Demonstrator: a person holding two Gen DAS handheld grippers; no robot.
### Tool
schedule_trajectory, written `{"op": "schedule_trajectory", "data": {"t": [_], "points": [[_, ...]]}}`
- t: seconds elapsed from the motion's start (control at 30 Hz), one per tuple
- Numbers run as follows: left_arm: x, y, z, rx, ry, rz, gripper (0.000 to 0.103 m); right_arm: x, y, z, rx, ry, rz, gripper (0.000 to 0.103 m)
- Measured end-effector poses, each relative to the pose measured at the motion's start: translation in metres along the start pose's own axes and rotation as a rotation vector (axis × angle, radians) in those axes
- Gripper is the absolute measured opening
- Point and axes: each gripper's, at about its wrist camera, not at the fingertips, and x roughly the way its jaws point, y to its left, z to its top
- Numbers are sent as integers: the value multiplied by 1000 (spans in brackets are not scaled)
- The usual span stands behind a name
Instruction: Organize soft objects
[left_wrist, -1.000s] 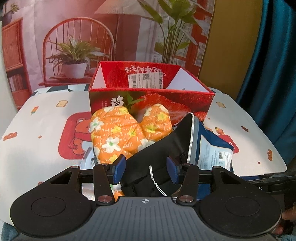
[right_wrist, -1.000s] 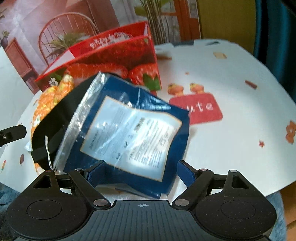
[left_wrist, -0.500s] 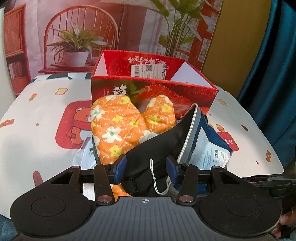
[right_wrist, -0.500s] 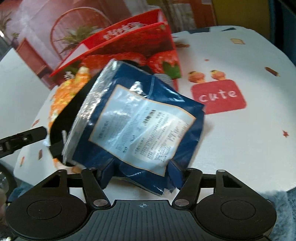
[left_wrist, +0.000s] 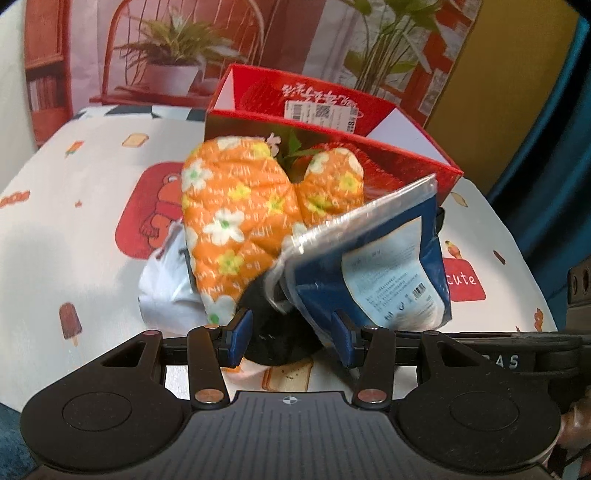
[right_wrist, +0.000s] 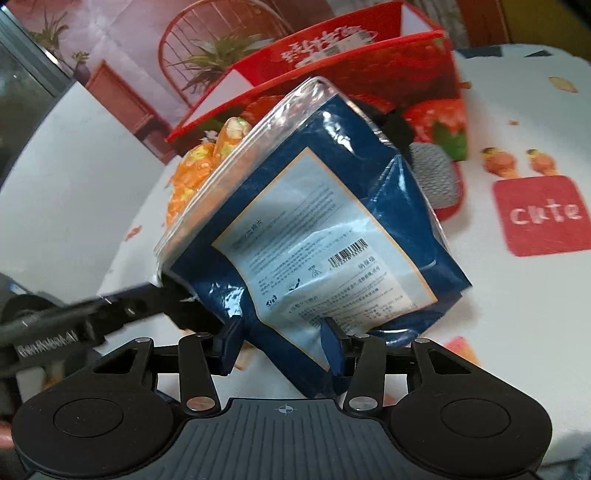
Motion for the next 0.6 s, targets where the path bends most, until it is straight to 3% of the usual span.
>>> {"op": "schedule_trajectory", "data": {"t": [0.2,0.3,0.37,0.6], "points": [[15,-1,7,-7,-2,13,49,7,10,-4,-90,3,-1,42],[25,-4,11,10,10,5,36,4,6,-5,-87,-7,-7,42],[32,-6,13,19,17,16,36,1,5,-10,-78,-20,-23,42],[44,-6,12,28,37,31,36,-35,2,-18,-129,-157,-111,44]]}}
